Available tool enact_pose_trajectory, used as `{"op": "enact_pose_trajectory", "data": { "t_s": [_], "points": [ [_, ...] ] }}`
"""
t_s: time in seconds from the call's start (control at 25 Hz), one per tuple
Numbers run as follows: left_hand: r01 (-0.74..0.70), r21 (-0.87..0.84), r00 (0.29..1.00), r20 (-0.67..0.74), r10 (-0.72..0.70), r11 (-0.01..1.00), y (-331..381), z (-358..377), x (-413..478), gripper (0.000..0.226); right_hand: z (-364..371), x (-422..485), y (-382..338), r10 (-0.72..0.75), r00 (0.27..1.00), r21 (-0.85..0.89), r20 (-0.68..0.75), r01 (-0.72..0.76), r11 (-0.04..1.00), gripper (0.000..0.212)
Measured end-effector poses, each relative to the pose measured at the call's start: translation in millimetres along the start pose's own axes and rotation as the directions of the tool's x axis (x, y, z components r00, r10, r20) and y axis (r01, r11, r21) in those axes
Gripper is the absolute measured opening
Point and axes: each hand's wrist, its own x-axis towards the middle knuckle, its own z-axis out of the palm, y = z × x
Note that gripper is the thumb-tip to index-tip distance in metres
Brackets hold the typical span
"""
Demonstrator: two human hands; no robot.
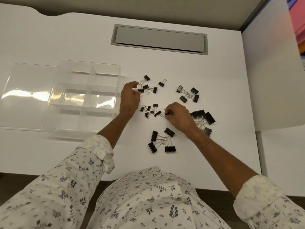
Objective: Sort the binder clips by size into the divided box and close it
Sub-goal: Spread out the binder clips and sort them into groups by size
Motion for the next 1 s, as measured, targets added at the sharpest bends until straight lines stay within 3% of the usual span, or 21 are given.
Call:
{"op": "enact_pose_trajectory", "data": {
  "t_s": [0.12,0.2,0.36,0.52,0.64,0.8,1.0],
  "points": [
    [-0.024,-0.022,0.999,-0.039,0.023,0.999,-7.4,-1.0,-29.6,0.027,4.5,-4.4,-1.9,-0.004,1.0,0.016,0.013,0.004,1.0,0.026],
    [-0.09,-0.018,0.996,0.019,0.091,0.996,-17.5,-3.0,-52.9,0.02,9.1,-4.7,-8.3,-0.029,0.999,-0.025,0.02,0.03,0.999,0.031],
    [-0.187,0.122,0.972,0.167,0.166,0.975,-40.2,-8.1,-75.3,0.014,13.4,3.4,-15.9,-0.053,0.999,-0.11,-0.003,0.052,0.993,0.023],
    [-0.186,0.151,0.975,0.15,0.164,0.971,-44.2,-16.8,-80.1,0.018,5.2,13.4,-14.4,0.001,0.998,-0.102,-0.062,-0.008,0.995,0.022],
    [-0.273,0.184,0.955,0.167,0.244,0.944,-38.8,-19.0,-87.2,0.024,8.0,9.5,-24.7,-0.063,0.994,-0.144,-0.092,0.05,0.988,0.023],
    [-0.361,0.267,0.925,0.223,0.307,0.893,-35.8,-19.5,-95.9,0.026,26.9,-2.0,-38.3,-0.165,0.984,-0.155,0.064,0.174,0.973,0.023],
    [-0.304,0.226,0.945,0.193,0.263,0.925,-42.3,-27.1,-109.2,0.024,38.7,-12.1,-41.5,-0.176,0.982,-0.068,0.065,0.181,0.981,0.021]
  ]
}}
